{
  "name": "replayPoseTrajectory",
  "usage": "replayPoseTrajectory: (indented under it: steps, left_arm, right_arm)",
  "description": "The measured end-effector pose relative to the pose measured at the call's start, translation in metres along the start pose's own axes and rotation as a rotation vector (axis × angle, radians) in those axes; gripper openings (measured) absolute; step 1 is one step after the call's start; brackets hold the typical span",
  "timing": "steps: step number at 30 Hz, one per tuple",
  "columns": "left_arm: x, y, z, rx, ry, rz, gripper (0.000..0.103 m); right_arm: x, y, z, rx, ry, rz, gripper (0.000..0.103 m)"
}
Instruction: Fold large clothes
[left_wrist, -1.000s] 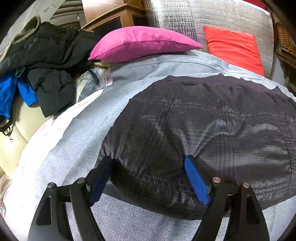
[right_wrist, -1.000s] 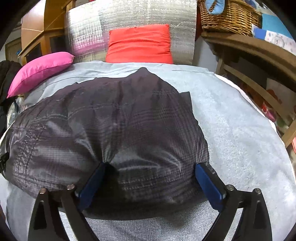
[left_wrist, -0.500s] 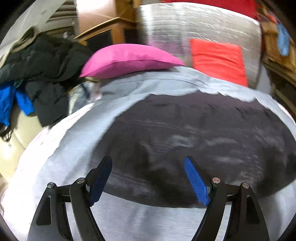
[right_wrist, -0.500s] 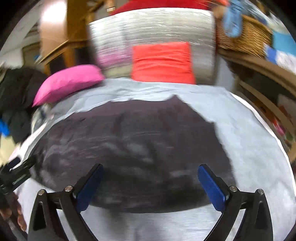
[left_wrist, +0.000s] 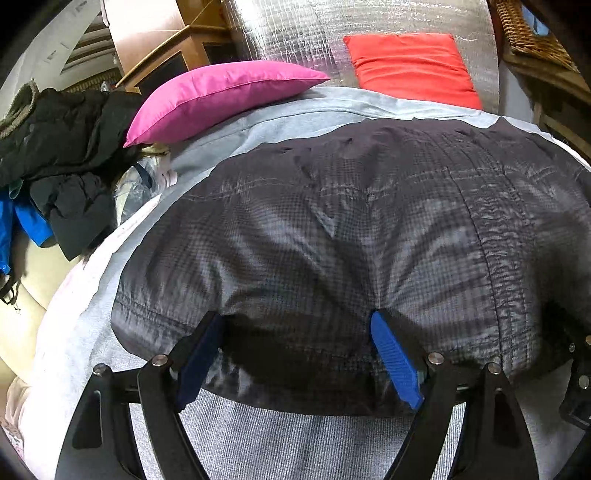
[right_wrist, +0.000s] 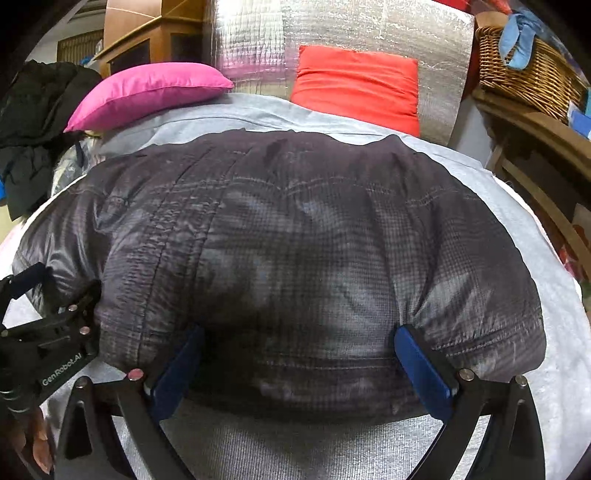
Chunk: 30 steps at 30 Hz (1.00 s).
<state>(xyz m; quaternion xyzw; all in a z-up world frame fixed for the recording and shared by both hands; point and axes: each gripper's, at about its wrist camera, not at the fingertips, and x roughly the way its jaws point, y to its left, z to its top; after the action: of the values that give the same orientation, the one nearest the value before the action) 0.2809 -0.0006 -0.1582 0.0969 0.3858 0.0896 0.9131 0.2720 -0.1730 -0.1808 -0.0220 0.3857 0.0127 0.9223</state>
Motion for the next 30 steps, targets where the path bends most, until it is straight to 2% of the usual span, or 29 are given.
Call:
replayPoseTrajectory:
  steps: [3,6,8,10,13,15,20,24,25,27,28,30]
  left_arm:
    - [-0.007,0.006,0.005,0.005,0.006,-0.021,0.083]
    - [-0.02,0.027,0.015,-0.052,-0.027,-0.031,0.083]
    - [-0.025,0.048,0.022,-0.109,-0.06,-0.008,0.083]
    - [-0.02,0.066,0.025,-0.155,-0.052,0.007,0.083]
    - [0.007,0.089,0.02,-0.207,0.037,0.027,0.083]
    - [0.022,0.095,0.011,-0.228,0.085,0.001,0.084]
    - [0.026,0.091,0.006,-0.197,0.073,0.003,0.085]
    - [0.017,0.115,0.021,-0.208,0.076,-0.1,0.085]
    - [0.012,0.125,0.023,-0.214,0.049,-0.115,0.086]
    - [0.012,0.141,0.034,-0.227,0.01,-0.116,0.092]
    - [0.016,0.155,0.042,-0.257,0.009,-0.129,0.093]
    - [0.034,0.175,0.054,-0.326,0.052,-0.201,0.093]
  right_arm:
    - [-0.007,-0.005,0.009,0.017,0.021,0.025,0.102]
    - [-0.036,-0.022,0.027,0.044,-0.072,0.048,0.101]
    - [-0.04,-0.041,0.036,0.08,-0.089,0.041,0.101]
    - [-0.033,-0.065,0.037,0.136,-0.063,0.027,0.101]
    - [-0.011,-0.094,0.024,0.216,0.004,0.005,0.101]
    - [0.003,-0.104,0.016,0.232,0.048,0.008,0.102]
    - [0.014,-0.112,0.012,0.239,0.064,0.054,0.103]
    - [0.002,-0.128,0.02,0.255,0.065,0.136,0.103]
    - [-0.007,-0.142,0.024,0.289,0.034,0.195,0.103]
    - [-0.016,-0.17,0.031,0.349,0.003,0.222,0.103]
    - [-0.016,-0.185,0.037,0.382,-0.005,0.229,0.103]
    - [-0.008,-0.214,0.049,0.448,0.009,0.269,0.103]
